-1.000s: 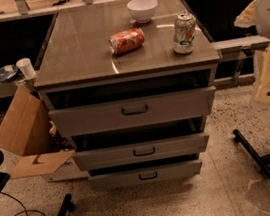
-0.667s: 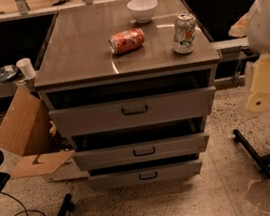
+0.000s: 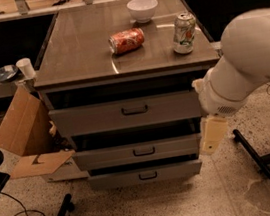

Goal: Open top drawer

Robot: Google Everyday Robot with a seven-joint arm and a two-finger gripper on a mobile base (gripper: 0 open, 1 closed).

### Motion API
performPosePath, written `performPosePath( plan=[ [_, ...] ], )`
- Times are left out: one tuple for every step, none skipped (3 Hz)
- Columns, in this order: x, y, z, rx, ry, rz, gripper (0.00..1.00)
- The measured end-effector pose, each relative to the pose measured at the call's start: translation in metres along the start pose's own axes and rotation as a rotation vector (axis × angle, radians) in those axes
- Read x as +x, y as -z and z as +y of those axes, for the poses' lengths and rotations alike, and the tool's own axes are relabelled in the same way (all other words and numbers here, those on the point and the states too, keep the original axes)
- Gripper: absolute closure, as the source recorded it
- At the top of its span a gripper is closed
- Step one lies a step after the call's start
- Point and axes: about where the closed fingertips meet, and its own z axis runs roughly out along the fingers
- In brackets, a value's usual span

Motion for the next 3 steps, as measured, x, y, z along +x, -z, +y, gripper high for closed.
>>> performPosePath(
  plan=[
    [-0.002,-0.058,-0.021,0.002,0.033,0.003,0.00],
    [-0.005,-0.104,-0.053,-0.030,0.090,0.047,0.00],
    [0.000,-0.140,-0.082,-0.092,0.114,0.091,0.00]
  ],
)
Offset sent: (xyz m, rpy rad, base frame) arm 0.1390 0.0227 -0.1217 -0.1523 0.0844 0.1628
